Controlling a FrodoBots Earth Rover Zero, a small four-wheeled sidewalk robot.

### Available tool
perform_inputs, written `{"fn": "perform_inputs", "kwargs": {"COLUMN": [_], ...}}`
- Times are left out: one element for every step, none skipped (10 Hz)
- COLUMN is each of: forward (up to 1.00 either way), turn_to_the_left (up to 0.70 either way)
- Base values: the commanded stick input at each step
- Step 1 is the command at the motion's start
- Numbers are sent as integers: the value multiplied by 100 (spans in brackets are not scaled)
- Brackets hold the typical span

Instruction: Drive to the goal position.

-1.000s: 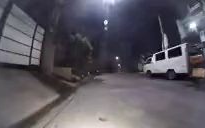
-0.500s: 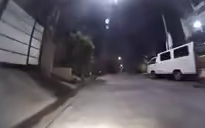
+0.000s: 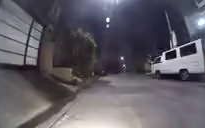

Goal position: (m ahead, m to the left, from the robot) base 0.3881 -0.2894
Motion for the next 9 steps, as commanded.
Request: {"fn": "perform_inputs", "kwargs": {"forward": [70, 70, 70, 70, 70, 70, 70, 70, 70], "turn_to_the_left": [0, 0, 0, 0, 0, 0, 0, 0, 0]}}
